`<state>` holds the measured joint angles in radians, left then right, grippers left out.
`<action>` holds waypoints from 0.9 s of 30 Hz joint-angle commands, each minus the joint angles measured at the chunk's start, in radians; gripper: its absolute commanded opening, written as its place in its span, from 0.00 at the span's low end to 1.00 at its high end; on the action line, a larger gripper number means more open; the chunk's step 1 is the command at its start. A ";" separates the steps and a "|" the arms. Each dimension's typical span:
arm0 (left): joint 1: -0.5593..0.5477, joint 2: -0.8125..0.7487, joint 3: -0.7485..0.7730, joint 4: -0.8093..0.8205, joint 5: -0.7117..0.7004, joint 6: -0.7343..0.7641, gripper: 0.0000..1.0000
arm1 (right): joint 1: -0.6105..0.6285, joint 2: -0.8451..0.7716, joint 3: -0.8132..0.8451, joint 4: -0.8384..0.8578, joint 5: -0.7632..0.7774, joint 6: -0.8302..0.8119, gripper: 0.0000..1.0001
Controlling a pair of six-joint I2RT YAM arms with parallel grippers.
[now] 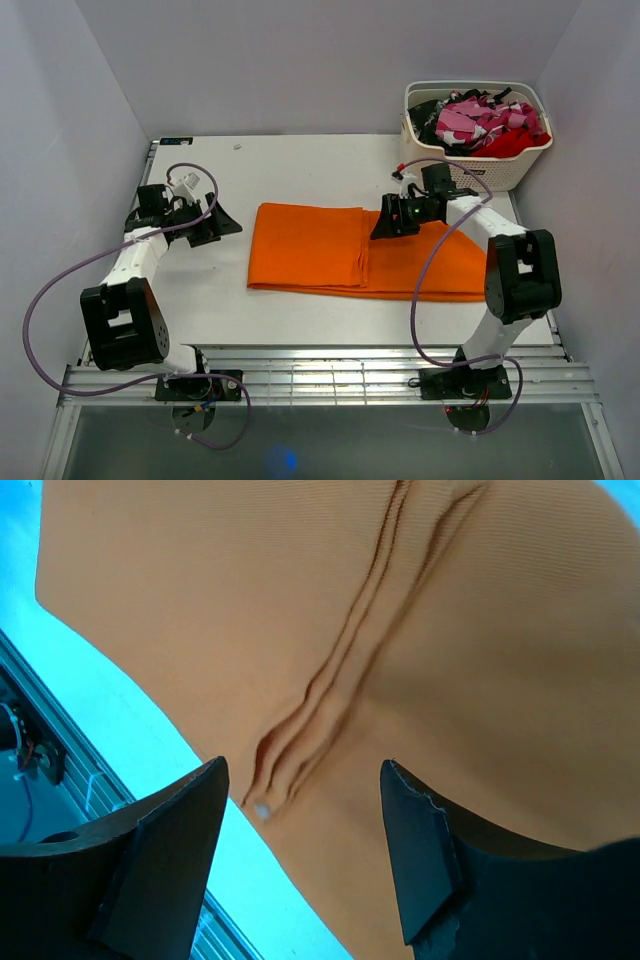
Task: Fold and stack the trousers
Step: Fold the trousers
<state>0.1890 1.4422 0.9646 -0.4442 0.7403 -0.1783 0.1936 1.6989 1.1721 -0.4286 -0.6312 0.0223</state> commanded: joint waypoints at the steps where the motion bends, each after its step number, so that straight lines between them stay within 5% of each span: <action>1: 0.006 -0.068 -0.017 0.021 0.042 0.046 0.98 | 0.071 0.060 0.014 0.157 0.031 0.160 0.68; 13: 0.007 -0.008 -0.055 0.091 0.030 0.014 0.98 | 0.151 0.192 0.058 0.131 0.119 0.165 0.69; 22: 0.007 0.015 -0.058 0.104 0.004 0.010 0.98 | 0.167 0.238 0.121 0.110 0.031 0.163 0.42; 27: 0.007 0.030 -0.056 0.108 -0.013 0.003 0.98 | 0.161 0.196 0.135 0.061 0.053 0.142 0.08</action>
<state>0.1936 1.4723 0.9218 -0.3561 0.7368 -0.1738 0.3519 1.9343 1.2640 -0.3367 -0.5613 0.1730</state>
